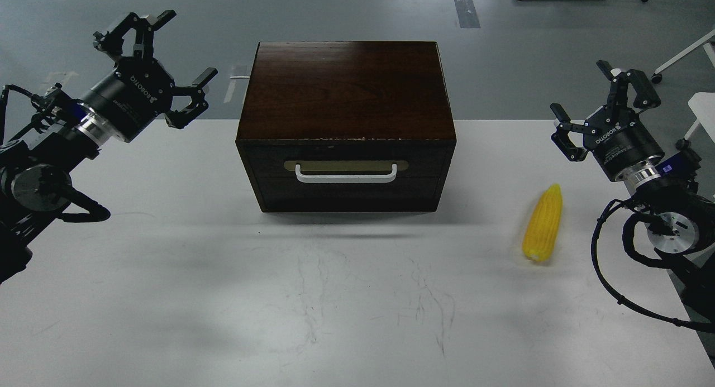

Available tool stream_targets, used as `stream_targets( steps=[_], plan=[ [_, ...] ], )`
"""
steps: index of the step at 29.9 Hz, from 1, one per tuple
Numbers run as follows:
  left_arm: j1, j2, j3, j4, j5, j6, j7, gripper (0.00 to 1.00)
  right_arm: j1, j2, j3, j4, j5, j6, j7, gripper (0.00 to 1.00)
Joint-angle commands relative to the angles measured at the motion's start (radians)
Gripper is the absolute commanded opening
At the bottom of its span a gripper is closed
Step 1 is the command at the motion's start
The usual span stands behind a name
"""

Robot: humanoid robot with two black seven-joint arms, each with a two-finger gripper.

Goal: Put corn in drawer with both arms
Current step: 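Move the left gripper toward the white drawer handle of the wooden box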

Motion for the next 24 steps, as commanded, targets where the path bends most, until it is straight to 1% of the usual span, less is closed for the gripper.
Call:
stream_targets(
  steps=[1, 5, 13, 15, 16, 18, 20, 24],
  plan=[
    [0.007, 0.002, 0.0, -0.002, 0.0, 0.003, -0.002, 0.99, -0.001, 0.003, -0.001, 0.0, -0.001, 0.0, 0.0, 1.0],
    [0.007, 0.002, 0.0, 0.0, 0.0, 0.006, 0.005, 0.99, -0.004, 0.0, 0.0, -0.002, -0.001, 0.0, 0.0, 1.0],
    [-0.012, 0.033, -0.003, 0.0, 0.02, -0.004, -0.006, 0.98, -0.006, -0.01, 0.002, 0.0, -0.001, 0.0, 0.0, 1.0],
    [-0.043, 0.036, -0.009, 0.0, 0.101, -0.004, -0.009, 0.99, -0.006, -0.018, 0.003, 0.0, -0.001, 0.0, 0.0, 1.0],
    [-0.077, 0.037, -0.009, 0.0, 0.165, -0.004, -0.015, 0.98, -0.007, -0.029, 0.002, 0.0, -0.001, 0.0, 0.0, 1.0],
    [-0.106, 0.04, -0.011, -0.003, 0.216, -0.004, -0.034, 0.99, -0.007, -0.036, 0.002, 0.0, -0.001, 0.0, 0.0, 1.0],
    [-0.173, 0.045, -0.009, -0.011, 0.308, -0.004, -0.066, 0.98, -0.009, -0.044, 0.002, 0.0, -0.001, 0.0, 0.0, 1.0],
    [-0.287, 0.039, 0.003, -0.015, 0.438, -0.004, -0.069, 0.99, -0.01, -0.056, 0.003, 0.0, -0.001, 0.0, 0.0, 1.0]
  ],
)
